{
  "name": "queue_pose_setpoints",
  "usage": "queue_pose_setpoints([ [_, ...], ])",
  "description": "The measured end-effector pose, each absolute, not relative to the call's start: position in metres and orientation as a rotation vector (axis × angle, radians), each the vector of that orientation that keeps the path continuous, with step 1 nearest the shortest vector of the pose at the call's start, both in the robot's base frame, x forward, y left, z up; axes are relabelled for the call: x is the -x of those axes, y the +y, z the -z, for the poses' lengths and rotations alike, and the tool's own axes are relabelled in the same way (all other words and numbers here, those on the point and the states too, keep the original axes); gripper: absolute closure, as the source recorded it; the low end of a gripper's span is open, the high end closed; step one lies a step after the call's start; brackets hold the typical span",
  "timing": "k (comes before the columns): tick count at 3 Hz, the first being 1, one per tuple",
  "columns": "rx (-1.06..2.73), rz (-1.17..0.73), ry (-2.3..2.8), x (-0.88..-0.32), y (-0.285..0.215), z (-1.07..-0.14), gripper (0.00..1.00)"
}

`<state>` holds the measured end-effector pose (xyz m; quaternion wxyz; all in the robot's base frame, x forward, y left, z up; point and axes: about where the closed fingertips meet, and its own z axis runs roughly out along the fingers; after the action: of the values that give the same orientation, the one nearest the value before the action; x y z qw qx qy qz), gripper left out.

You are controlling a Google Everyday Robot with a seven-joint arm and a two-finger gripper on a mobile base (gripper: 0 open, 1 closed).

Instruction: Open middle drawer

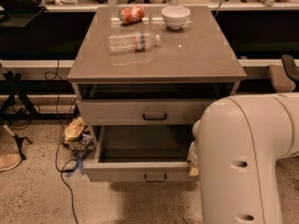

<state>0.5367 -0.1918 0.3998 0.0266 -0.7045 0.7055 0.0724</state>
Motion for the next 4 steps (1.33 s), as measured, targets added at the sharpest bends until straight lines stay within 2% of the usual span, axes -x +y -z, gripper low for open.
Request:
queue_pose_setpoints([
  [1, 2.179, -0.228, 2.181, -0.5354, -0.1915, -0.3984, 0.52],
  [2, 2.181, -0.232, 2.182, -0.5338, -0.1912, -0.3968, 0.21],
  [3, 2.182, -0.233, 2.182, -0.5334, -0.1912, -0.3969, 0.0],
  [4, 2.189, -0.227, 2.184, -0.5258, -0.1929, -0.4017, 0.0],
])
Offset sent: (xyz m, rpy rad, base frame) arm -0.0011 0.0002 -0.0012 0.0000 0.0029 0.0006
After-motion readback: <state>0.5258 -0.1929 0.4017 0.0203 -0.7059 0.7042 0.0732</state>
